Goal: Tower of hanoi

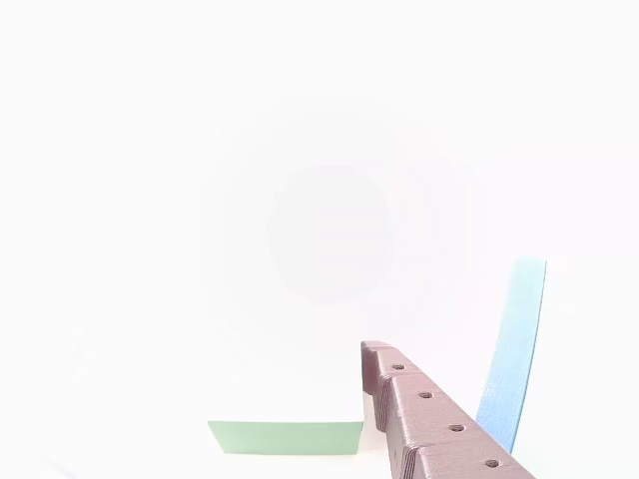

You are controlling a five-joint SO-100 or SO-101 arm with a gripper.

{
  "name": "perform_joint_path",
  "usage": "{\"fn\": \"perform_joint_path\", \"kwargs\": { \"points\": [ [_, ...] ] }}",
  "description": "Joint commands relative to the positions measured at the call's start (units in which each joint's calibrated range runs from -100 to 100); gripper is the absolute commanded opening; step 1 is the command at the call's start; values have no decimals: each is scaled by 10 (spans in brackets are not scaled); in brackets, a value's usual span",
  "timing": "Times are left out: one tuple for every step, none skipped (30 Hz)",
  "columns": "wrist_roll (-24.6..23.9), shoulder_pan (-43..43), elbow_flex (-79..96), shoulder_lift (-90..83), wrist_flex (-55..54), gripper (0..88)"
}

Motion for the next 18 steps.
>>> {"fn": "perform_joint_path", "kwargs": {
  "points": [
    [6, 0, -15, -6, -16, 521],
    [6, 0, -15, -6, -16, 521],
    [6, 0, -15, -6, -16, 521],
    [6, 0, -15, -6, -16, 520],
    [6, 0, -15, -6, -16, 518],
    [6, 0, -15, -6, -16, 518],
    [6, 0, -15, -6, -16, 517],
    [6, 0, -15, -6, -16, 516],
    [6, 0, -15, -6, -16, 515],
    [6, 0, -15, -6, -17, 514],
    [6, 0, -15, -6, -17, 511],
    [6, 0, -15, -6, -17, 508],
    [6, 0, -15, -5, -17, 505],
    [6, 0, -15, -5, -17, 500],
    [6, 0, -15, -5, -17, 496],
    [6, 1, -15, -5, -17, 494],
    [6, 1, -15, -5, -17, 491],
    [6, 1, -15, -5, -17, 486]
  ]
}}
